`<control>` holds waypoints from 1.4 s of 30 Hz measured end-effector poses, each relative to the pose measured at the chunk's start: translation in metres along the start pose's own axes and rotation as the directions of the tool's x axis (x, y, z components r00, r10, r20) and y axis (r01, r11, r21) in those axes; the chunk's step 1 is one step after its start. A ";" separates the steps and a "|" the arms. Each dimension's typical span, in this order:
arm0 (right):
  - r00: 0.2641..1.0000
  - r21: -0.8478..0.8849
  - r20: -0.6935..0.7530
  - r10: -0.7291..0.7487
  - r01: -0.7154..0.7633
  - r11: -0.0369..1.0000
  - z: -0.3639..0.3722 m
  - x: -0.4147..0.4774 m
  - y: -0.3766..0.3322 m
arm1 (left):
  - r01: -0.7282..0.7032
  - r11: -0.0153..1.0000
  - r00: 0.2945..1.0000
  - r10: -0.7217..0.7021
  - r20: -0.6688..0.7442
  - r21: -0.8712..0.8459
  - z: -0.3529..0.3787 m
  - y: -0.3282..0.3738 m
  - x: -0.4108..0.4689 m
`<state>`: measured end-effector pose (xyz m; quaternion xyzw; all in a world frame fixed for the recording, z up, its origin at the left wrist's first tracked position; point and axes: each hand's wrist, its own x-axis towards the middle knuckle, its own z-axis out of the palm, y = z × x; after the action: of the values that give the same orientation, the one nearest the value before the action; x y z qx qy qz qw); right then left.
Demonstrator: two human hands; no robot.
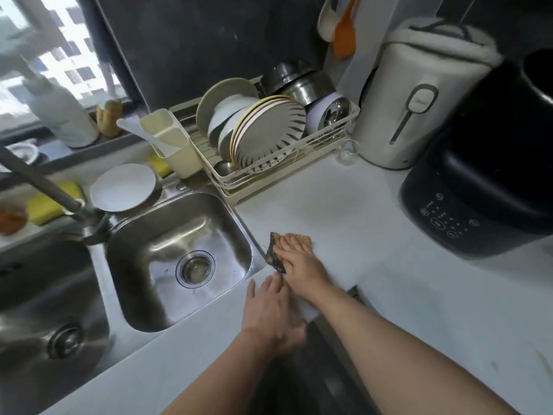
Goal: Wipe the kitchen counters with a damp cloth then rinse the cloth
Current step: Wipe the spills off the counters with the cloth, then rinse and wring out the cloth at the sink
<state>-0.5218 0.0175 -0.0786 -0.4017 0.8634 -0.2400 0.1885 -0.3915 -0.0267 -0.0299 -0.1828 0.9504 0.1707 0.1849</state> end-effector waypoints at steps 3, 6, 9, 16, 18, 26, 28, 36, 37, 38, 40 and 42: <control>0.996 -0.049 0.087 0.011 -0.007 0.999 -0.013 -0.003 0.001 | 0.013 1.000 0.995 -0.016 0.096 0.027 -0.006 0.004 0.000; 0.997 -0.077 0.071 0.040 -0.035 0.996 -0.020 -0.008 0.010 | 0.010 1.000 1.000 -0.010 0.024 0.007 -0.023 0.001 0.013; 0.993 -0.117 0.046 0.107 -0.101 0.988 -0.021 -0.006 0.022 | -0.024 0.998 0.999 0.025 -0.020 0.063 -0.036 -0.006 0.025; 0.999 -0.077 0.034 -0.039 0.041 0.996 -0.008 0.060 0.011 | -0.009 0.994 1.000 0.010 -0.012 0.108 -0.019 0.004 0.033; 0.991 -0.009 0.082 -0.106 0.107 0.994 -0.005 0.084 0.000 | 0.027 0.996 0.999 -0.024 -0.037 0.086 -0.013 0.006 0.033; 0.979 0.534 0.044 0.201 -0.193 0.823 -0.038 0.110 -0.015 | 0.364 0.867 0.904 -0.417 -0.097 -0.340 -0.039 0.012 0.042; 0.932 0.770 0.144 0.334 -0.317 0.553 -0.052 0.109 -0.023 | 0.417 0.745 0.847 -0.527 -0.076 -0.520 -0.046 0.010 0.040; 0.692 0.714 0.694 0.198 -0.696 -0.072 -0.059 0.083 -0.081 | 0.260 0.105 0.568 -0.821 0.064 -0.960 -0.061 -0.024 -0.023; 0.688 0.701 0.708 0.162 -0.712 -0.042 -0.057 0.079 -0.094 | 0.198 0.007 0.510 -0.855 0.097 -0.980 -0.062 -0.034 -0.030; 0.693 0.699 0.711 0.117 -0.715 -0.011 -0.052 0.077 -0.108 | 0.121 -0.106 0.467 -0.871 0.151 -0.987 -0.064 -0.044 -0.037; 0.700 0.698 0.714 -0.001 -0.712 0.071 -0.044 0.073 -0.136 | -0.024 -0.353 0.475 -0.827 0.300 -0.935 -0.073 -0.064 -0.051; 0.699 0.705 0.705 -0.117 -0.674 0.222 -0.035 0.066 -0.164 | -0.152 -0.533 0.571 -0.735 0.366 -0.833 -0.081 -0.081 -0.066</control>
<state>-0.4811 -0.1176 0.0335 -0.0824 0.4841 -0.5095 0.7066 -0.3244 -0.1102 0.0473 -0.6177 0.2235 0.7022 -0.2745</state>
